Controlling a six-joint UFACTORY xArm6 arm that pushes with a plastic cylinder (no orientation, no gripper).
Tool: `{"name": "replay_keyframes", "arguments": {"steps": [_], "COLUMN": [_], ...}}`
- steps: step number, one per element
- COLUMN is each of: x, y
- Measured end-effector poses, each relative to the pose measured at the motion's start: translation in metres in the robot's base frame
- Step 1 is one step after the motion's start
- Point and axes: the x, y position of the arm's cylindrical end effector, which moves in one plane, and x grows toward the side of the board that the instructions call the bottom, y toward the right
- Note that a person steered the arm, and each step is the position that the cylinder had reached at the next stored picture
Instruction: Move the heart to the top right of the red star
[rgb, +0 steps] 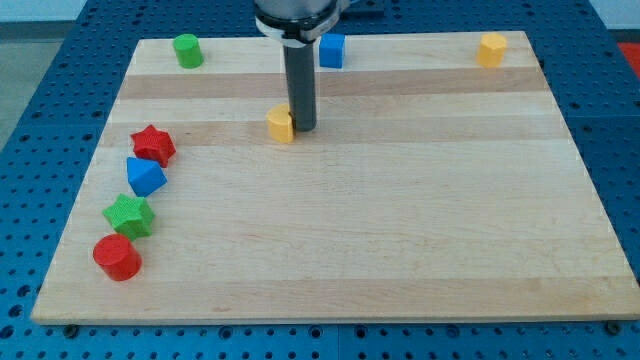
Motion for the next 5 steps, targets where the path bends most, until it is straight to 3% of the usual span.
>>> {"name": "replay_keyframes", "arguments": {"steps": [5], "x": [0.024], "y": [-0.042]}}
